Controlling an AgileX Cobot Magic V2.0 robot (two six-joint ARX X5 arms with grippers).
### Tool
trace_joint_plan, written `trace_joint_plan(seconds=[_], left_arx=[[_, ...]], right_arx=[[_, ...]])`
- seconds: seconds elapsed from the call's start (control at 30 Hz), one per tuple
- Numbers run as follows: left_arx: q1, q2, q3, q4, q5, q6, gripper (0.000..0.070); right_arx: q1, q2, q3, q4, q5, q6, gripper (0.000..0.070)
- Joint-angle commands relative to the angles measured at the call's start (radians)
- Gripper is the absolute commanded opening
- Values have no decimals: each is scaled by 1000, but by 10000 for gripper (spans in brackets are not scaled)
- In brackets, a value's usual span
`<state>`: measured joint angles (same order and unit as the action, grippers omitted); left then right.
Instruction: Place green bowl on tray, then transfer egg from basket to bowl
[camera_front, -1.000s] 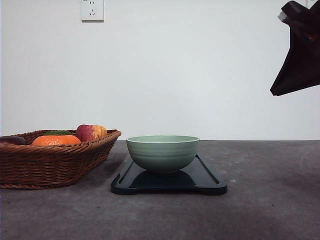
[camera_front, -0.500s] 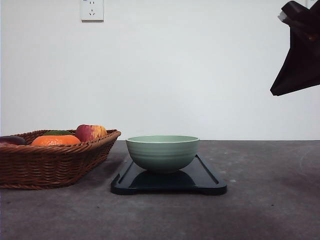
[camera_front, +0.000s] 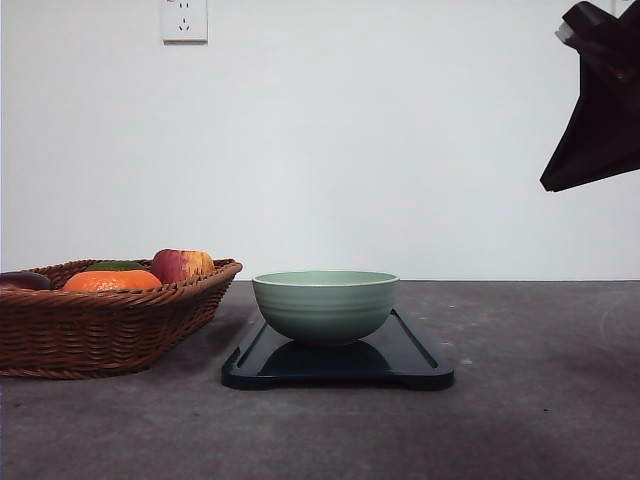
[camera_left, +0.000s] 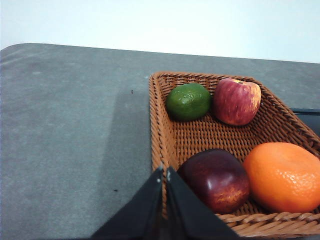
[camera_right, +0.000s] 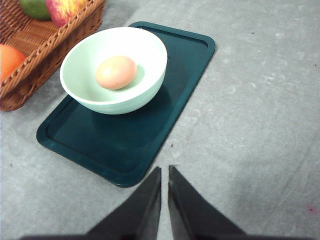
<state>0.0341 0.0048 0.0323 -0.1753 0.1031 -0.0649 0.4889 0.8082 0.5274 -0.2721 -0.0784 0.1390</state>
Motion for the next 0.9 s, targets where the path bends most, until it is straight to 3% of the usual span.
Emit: trace_joint_plan(seconds=[0.0, 0.3, 0.5, 0.6, 0.87], left_arx=[[-1, -2, -19, -4, -1, -3, 0], [-1, -2, -19, -4, -1, -3, 0], [-1, -2, -19, -4, -1, -3, 0], [-1, -2, -19, -4, -1, -3, 0], [-1, -2, -19, -4, -1, -3, 0]], right_arx=[[5, 6, 2, 11, 0, 7, 16], [5, 6, 2, 11, 1, 7, 16], [-19, -36, -19, 9, 50, -106, 16], [-67, -120, -98, 70, 52, -119, 16], [-266, -456, -360, 138, 53, -72, 16]])
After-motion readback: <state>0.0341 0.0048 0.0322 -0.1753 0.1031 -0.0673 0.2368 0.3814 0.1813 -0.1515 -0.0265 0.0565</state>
